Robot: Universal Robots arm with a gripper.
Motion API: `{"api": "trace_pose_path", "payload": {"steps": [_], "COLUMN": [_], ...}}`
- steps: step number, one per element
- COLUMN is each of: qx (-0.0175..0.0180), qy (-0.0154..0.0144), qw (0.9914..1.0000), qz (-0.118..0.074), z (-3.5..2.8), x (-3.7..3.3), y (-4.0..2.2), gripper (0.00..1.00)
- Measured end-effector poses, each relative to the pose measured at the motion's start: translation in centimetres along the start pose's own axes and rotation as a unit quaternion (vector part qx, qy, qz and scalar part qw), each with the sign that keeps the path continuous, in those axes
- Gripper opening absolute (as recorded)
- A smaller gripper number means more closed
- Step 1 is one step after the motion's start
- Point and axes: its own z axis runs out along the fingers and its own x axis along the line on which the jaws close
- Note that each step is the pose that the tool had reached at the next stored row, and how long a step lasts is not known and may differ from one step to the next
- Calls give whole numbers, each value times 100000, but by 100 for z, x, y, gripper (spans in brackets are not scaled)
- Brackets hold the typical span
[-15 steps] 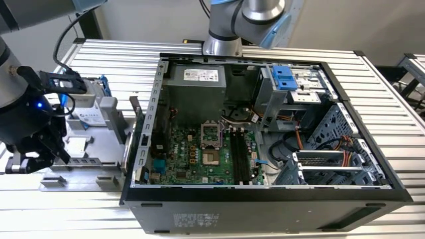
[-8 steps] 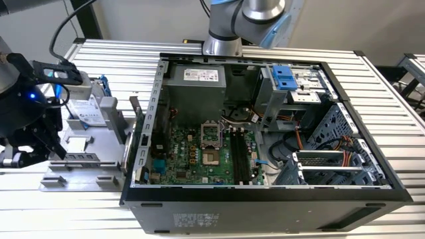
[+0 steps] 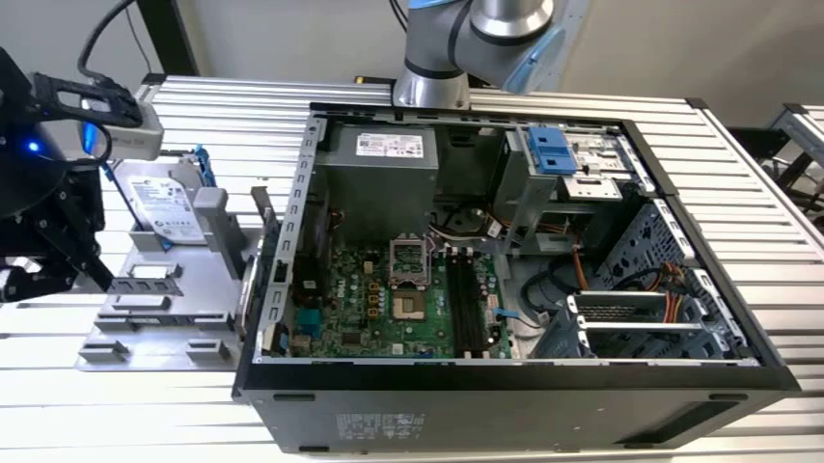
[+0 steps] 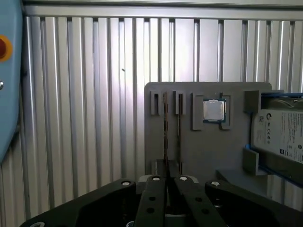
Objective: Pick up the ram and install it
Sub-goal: 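Pick up the ram and move it above insertion slot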
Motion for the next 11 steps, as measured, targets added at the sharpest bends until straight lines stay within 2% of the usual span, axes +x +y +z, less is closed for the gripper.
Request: {"api": "trace_pose_path", "payload": {"steps": [11], "qx": [1], "qy": [-1], "qw": [100000], "qz": [-3], "z": [-422], "x": [-19], "y": [8], "gripper": [0]}}
